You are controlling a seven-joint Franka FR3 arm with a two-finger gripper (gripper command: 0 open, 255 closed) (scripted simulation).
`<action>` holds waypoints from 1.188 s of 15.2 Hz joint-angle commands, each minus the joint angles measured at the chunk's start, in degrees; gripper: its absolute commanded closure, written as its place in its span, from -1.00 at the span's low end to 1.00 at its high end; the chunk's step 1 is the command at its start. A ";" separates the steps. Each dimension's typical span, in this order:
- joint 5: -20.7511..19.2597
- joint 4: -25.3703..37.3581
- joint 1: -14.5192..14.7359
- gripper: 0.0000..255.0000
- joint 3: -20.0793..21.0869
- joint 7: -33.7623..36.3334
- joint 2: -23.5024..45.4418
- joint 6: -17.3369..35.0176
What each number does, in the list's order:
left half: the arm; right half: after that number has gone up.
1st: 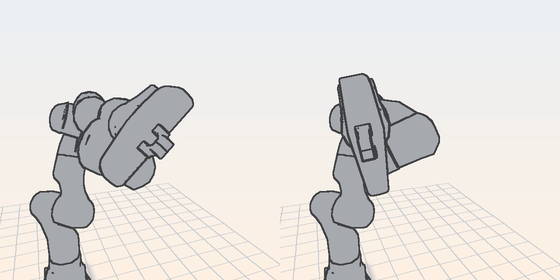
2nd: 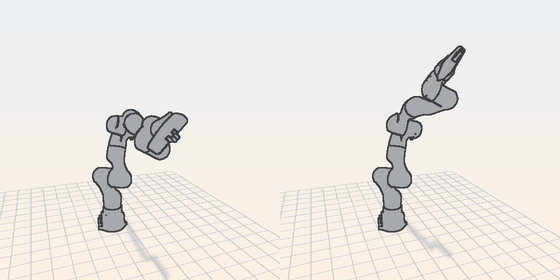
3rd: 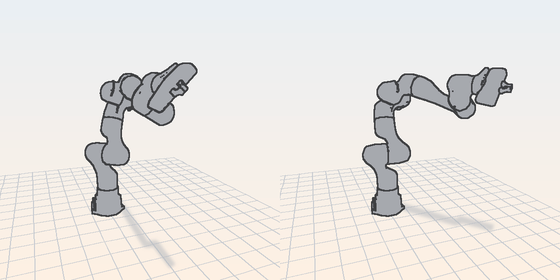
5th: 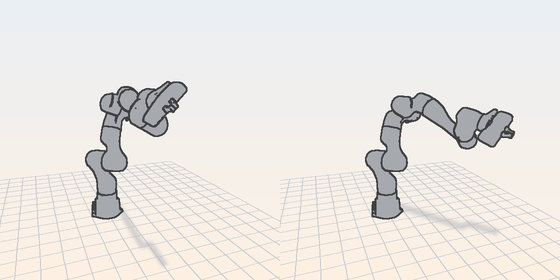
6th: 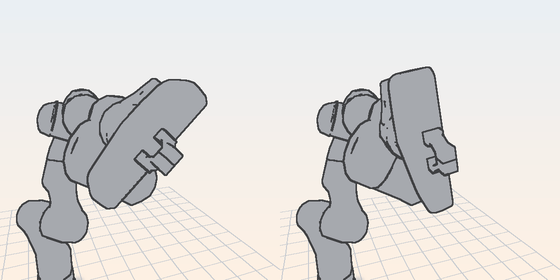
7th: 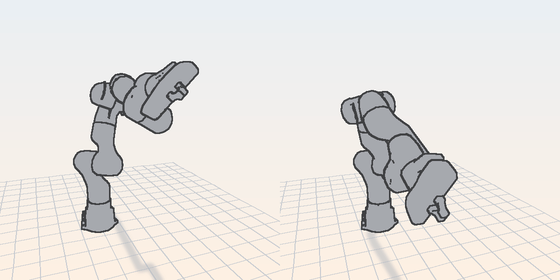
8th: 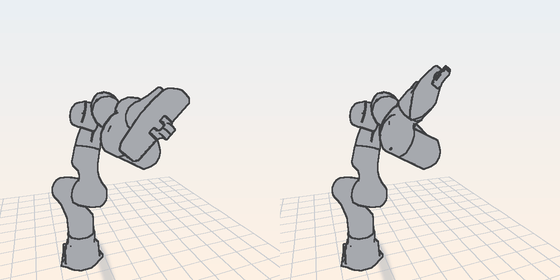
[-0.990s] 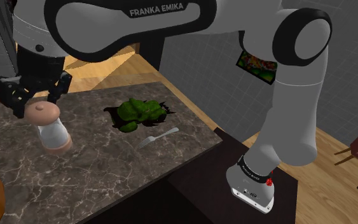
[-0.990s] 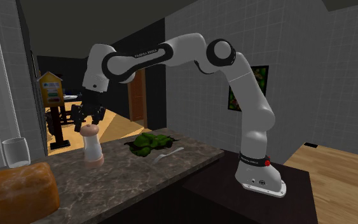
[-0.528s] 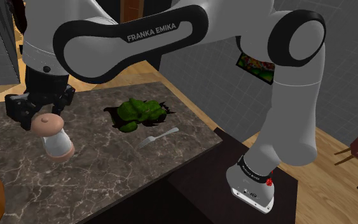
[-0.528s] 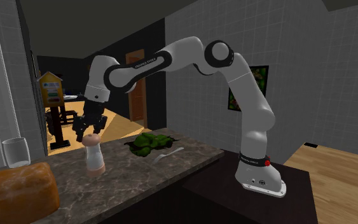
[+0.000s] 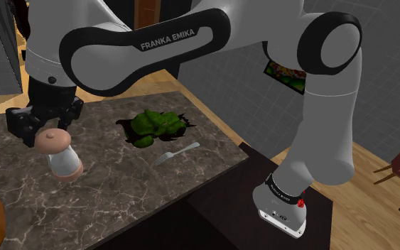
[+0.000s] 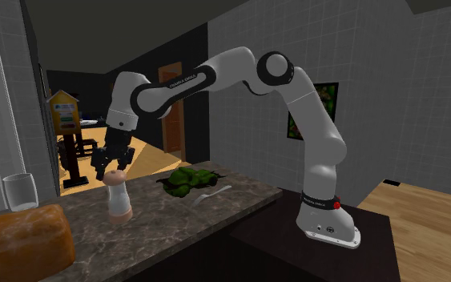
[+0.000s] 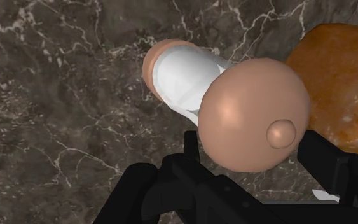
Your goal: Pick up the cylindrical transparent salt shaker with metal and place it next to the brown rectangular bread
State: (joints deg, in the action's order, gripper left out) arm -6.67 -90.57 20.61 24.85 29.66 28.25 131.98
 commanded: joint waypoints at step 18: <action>2.11 0.22 -1.67 -1.00 1.05 -1.20 -4.68 -4.67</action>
